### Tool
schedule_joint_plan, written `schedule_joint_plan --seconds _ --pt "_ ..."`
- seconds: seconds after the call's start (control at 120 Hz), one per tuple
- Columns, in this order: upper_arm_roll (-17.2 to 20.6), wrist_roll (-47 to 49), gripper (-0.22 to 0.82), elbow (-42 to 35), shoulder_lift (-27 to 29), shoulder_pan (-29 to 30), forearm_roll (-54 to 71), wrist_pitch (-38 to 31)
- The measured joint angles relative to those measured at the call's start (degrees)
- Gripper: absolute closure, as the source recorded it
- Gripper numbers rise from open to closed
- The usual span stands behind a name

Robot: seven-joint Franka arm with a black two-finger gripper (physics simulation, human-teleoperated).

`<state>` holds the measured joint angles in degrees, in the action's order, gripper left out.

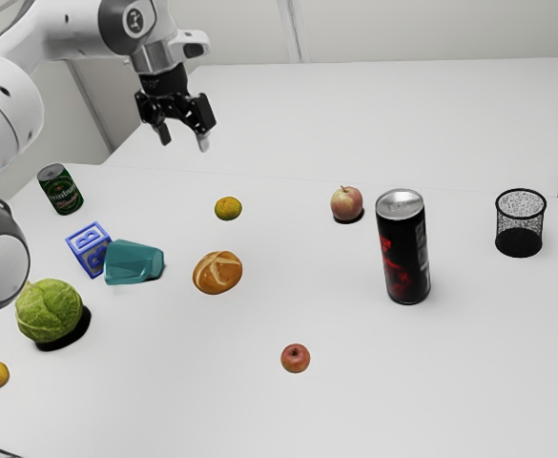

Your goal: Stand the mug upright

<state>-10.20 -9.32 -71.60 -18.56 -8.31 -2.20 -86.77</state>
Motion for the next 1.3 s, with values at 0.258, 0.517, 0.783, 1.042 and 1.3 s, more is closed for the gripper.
schedule_joint_plan --seconds 0.258,0.517,0.783,1.042,1.3 --pt "0.0 0.8 0.0 -3.1 1.6 -0.6 0.8 0.3" --pt "-3.0 1.4 0.0 -33.1 17.0 1.7 -2.5 -13.3" --pt "-8.9 -2.0 0.0 -46.0 21.7 4.9 -5.6 -27.4" --pt "-9.3 -7.4 0.0 -50.4 20.3 9.5 -9.1 -35.1" --pt "-9.1 -16.1 0.0 -51.4 16.8 13.9 -16.4 -40.2"
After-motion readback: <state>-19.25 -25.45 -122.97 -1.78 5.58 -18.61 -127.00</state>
